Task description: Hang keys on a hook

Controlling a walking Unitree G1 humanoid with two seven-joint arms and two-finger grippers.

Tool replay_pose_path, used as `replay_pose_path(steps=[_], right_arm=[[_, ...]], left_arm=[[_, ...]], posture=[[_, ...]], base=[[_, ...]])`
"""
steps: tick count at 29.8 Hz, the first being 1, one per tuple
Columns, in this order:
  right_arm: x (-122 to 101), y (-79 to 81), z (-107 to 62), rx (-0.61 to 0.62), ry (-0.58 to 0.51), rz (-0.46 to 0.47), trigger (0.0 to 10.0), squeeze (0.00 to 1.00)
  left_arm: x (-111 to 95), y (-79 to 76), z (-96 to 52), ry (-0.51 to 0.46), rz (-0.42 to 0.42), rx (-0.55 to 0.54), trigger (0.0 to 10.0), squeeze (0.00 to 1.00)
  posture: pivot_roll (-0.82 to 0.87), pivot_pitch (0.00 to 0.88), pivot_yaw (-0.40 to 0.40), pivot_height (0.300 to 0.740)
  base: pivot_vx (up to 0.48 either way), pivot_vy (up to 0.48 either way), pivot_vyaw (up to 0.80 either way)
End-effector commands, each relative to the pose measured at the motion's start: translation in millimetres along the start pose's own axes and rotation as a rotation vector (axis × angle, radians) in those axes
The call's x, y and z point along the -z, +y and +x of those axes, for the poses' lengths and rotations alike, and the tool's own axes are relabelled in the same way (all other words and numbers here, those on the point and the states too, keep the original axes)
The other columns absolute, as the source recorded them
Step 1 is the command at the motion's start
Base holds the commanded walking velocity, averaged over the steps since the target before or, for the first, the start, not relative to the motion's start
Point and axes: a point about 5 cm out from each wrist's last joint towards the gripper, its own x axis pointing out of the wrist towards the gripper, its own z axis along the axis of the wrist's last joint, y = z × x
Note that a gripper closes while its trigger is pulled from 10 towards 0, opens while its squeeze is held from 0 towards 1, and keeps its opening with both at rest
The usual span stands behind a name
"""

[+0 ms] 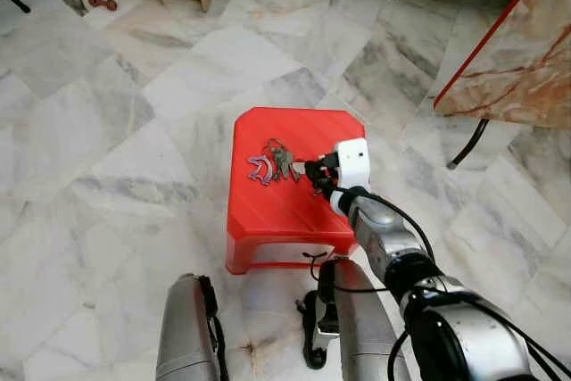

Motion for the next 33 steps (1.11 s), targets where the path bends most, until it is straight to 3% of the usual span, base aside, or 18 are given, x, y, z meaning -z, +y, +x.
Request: replay_pose_path(steps=[1,8,10,11,12,13,25,33], right_arm=[[15,0.7,-2.6,0.008,0.058,0.016,10.0,1.0],[12,-1.4,-2.9,0.02,0.025,0.038,10.0,1.0],[10,-6.9,-3.5,0.076,0.009,0.041,10.0,1.0],[9,-9.4,-4.1,0.096,0.003,0.041,10.0,0.86],[9,-9.4,-4.1,0.096,0.003,0.041,10.0,0.86],[9,-13.5,-5.2,0.12,-0.005,0.049,10.0,0.0],[24,-22.1,-10.5,0.149,0.064,0.132,10.0,0.0],[23,-20.6,-9.2,0.133,0.08,0.109,10.0,0.0]], left_arm=[[18,-2.5,-8.3,0.06,0.002,0.008,10.0,0.0],[19,-3.8,-8.7,0.059,0.002,0.012,10.0,0.0],[19,-4.3,-8.8,0.06,0.002,0.012,10.0,0.0],[19,-4.6,-8.8,0.06,0.002,0.013,10.0,0.0],[19,-4.6,-8.8,0.06,0.002,0.013,10.0,0.0],[19,-4.9,-8.8,0.06,0.002,0.013,10.0,0.0],[20,-4.9,-9.0,0.061,0.004,0.016,10.0,0.0],[21,-4.6,-9.9,0.061,0.009,0.019,10.0,0.0]], posture=[[0.11,0.421,-0.124,0.58],[0.1,0.424,-0.126,0.58],[0.1,0.424,-0.126,0.58],[0.1,0.423,-0.126,0.58],[0.1,0.423,-0.126,0.58],[0.1,0.424,-0.125,0.58],[0.1,0.425,-0.121,0.58],[0.1,0.429,-0.119,0.58]], base=[[0.0,0.0,0.0],[0.0,0.0,0.0],[0.0,0.0,0.0],[0.0,0.0,0.0],[0.0,0.0,0.0],[0.0,0.0,0.0],[0.0,0.0,0.0],[0.0,0.0,0.0]])
